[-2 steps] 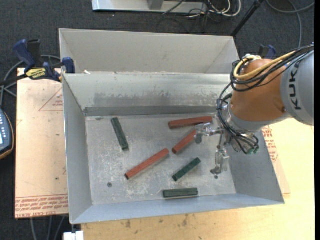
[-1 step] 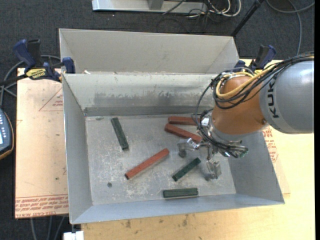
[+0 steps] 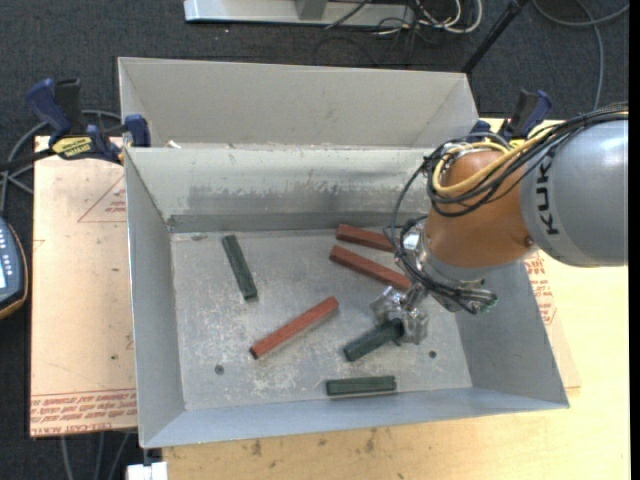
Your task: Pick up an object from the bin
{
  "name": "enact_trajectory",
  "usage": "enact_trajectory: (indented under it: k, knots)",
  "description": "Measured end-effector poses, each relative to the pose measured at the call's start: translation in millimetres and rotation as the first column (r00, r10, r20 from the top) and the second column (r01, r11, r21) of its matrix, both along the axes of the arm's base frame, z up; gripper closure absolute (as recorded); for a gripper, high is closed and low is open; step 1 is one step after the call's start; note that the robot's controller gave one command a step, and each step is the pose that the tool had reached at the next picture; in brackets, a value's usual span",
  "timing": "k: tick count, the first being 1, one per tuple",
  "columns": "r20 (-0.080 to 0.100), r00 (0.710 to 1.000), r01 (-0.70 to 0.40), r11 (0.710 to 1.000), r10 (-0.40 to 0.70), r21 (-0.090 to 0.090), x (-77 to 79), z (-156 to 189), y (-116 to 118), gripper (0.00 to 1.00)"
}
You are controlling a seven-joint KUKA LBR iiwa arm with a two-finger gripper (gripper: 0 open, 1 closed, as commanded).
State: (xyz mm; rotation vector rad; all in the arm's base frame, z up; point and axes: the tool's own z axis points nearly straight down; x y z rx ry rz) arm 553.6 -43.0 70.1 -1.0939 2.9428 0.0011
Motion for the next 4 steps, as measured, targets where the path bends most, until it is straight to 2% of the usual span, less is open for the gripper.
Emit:
enact_trajectory:
  k: [1, 2, 3, 4]
  knots:
    - [0.000, 1.000, -0.001, 1.000, 0.001, 0.000, -0.2, -0.3, 0.1, 0.00]
    - [0.000, 1.000, -0.001, 1.000, 0.001, 0.000, -0.1, 0.0, 0.0, 1.00]
    - [0.002, 0.927, -0.376, 0.927, 0.376, 0.000, 12.4, 0.4, 27.2, 1.00]
    - [0.009, 0.900, -0.435, 0.900, 0.435, -0.006, 7.1, 163.4, 0.8, 1.00]
